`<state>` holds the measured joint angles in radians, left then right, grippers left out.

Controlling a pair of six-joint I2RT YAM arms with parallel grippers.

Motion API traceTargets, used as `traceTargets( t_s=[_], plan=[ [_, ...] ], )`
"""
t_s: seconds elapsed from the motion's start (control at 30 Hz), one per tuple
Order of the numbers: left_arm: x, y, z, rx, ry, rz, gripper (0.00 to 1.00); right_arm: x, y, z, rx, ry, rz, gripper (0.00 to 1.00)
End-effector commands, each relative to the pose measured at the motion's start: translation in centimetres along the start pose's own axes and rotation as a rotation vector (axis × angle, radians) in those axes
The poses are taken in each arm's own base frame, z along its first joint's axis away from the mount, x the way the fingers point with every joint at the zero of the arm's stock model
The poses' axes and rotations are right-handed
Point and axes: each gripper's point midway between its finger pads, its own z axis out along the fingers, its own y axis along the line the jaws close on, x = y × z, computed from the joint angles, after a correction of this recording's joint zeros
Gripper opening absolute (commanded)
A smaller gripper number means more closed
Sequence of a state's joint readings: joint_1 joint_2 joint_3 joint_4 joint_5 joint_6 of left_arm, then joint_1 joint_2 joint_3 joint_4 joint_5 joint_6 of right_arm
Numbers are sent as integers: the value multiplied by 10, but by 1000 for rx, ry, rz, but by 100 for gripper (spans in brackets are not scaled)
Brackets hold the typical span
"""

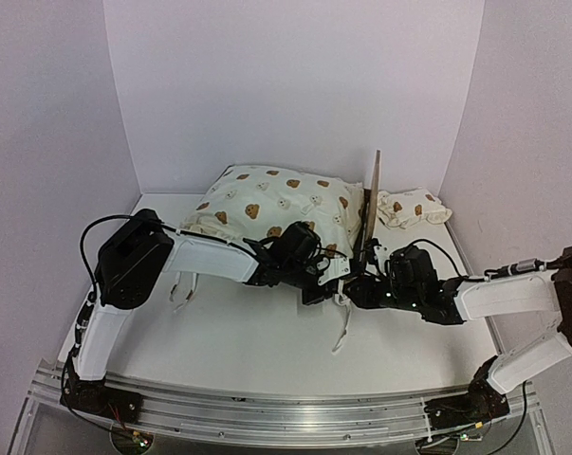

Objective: Set up the pet bed

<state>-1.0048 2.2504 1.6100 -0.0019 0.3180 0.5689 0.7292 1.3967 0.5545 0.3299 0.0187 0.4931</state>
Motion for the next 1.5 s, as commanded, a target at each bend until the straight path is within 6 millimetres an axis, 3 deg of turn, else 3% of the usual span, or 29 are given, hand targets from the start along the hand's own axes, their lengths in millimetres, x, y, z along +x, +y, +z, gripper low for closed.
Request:
traceTargets(
  t_s=[0.0, 0.33, 0.67, 0.9, 1.2, 1.33, 1.47],
  plan=[
    [-15, 7, 5, -21, -44, 24, 0, -8, 25, 1, -111, -2, -1, 29],
    [-11, 3, 4, -8, -37, 26, 0, -24, 24, -17, -97, -93, -1, 34],
    [-17, 5, 3, -10, -49, 27, 0, -15, -3, -9, 20, -95, 91, 29],
    [-17, 4, 3, -6, -51, 31, 0, -19, 16, 3, -52, -55, 68, 29],
    [-17, 2, 4, 3, -54, 32, 0, -27, 20, 7, -69, -82, 74, 26],
    [-18, 2, 4, 3, -54, 32, 0, -36, 30, 6, -109, -102, 63, 16],
    [-18, 3, 3, -1, -53, 35, 0, -38, 22, 2, -82, -139, 72, 4]
  ],
)
